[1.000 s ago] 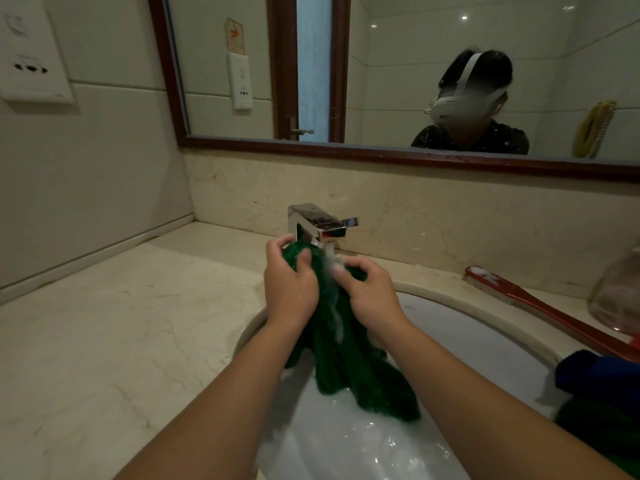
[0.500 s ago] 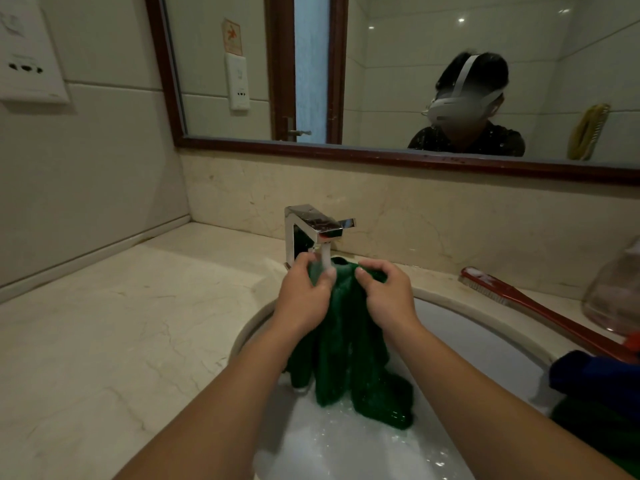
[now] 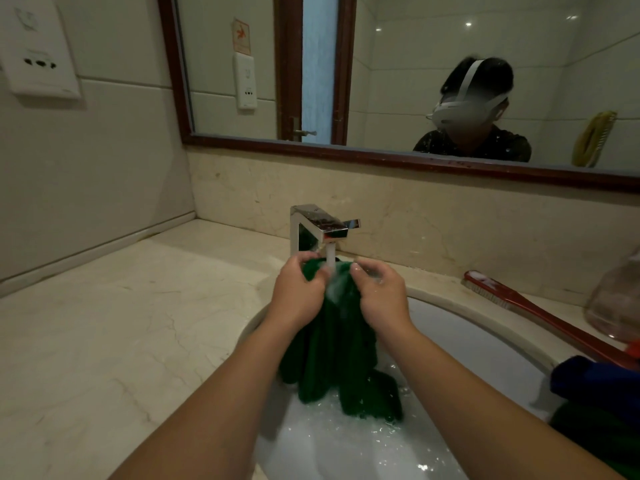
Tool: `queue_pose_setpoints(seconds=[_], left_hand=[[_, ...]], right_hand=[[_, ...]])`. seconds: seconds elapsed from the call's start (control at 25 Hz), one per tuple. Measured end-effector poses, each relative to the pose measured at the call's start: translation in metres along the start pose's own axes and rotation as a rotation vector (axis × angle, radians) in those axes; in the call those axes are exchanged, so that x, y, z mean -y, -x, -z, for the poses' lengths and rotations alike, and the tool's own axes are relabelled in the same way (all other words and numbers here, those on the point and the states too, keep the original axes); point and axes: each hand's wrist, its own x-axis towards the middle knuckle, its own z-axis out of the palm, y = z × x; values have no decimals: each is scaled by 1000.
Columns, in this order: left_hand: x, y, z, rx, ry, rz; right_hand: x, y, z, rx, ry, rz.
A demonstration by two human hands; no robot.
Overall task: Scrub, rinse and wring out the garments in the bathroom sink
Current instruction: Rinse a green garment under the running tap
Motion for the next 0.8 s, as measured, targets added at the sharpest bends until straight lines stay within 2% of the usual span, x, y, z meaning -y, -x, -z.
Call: queue_pose_setpoints(seconds=[0.12,0.28,0.4,0.48,0.6,0.72,0.8], left_hand=[[2,2,-3,67,-66,25],[-4,2,4,22,67,-88],[-5,4,10,3,79,-161],[1,1,12,-5,55,-165],[5,-2,10,12,9,-119],[5,-1,8,9,-134,-47],[6,-3,8,26,-80,23]], right_hand=[[-4,-3,7,-22,47,-36],[3,1,3,150,-35,-40],[3,7,-4,268,-43,-45],[3,9,-6,254,-72,-69],[10,4,3,194,-272,-163],[14,0,9,172,-350,-114],[16,-1,10,149,-324,-69]])
